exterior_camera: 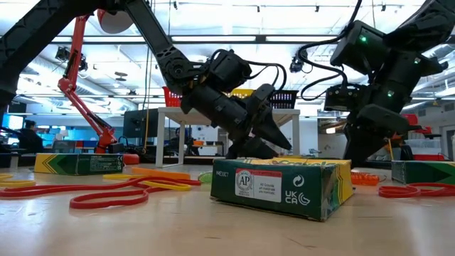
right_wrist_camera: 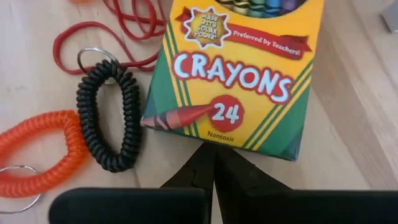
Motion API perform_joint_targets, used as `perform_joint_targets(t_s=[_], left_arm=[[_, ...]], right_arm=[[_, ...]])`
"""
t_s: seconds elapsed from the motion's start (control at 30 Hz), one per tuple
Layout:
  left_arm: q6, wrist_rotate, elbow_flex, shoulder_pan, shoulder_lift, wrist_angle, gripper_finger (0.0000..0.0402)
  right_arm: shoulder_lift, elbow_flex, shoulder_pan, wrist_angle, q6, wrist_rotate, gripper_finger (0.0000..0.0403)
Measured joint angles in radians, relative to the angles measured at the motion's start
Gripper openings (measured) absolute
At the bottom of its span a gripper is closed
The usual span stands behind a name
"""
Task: Pick & Place Office Desk Supplies
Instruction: Put the yellow crayon box into the black bin on the shelf
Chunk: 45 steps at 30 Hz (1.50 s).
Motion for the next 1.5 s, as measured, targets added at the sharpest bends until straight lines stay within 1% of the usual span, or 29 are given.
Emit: perform_joint_targets(t_s=[0.2, 0.53, 1.0, 1.33, 1.5], left_arm=[[0.017, 0.020, 0.000, -0.002, 0.000, 0.007, 0.0185], [0.011, 0.046, -0.001, -0.015, -0.004, 0.056, 0.0160], [0.011, 0.078, 0.004, -0.015, -0.006, 0.132, 0.0160], [0.012, 0.138, 0.010, -0.020, -0.011, 0.227, 0.0160], [0.032, 0.124, 0.010, -0.028, -0.011, 0.235, 0.0160]], right_arm=[[0.000, 0.000, 0.000, -0.002, 0.000, -0.001, 0.0014], [0.000, -0.001, 0.002, -0.007, 0.000, 0.001, 0.0014], [0.000, -0.002, 0.002, -0.011, -0.003, 0.004, 0.0014], [0.001, -0.002, 0.001, -0.005, -0.008, 0.013, 0.0014], [0.002, -0.002, 0.001, 0.008, -0.011, 0.013, 0.0014]])
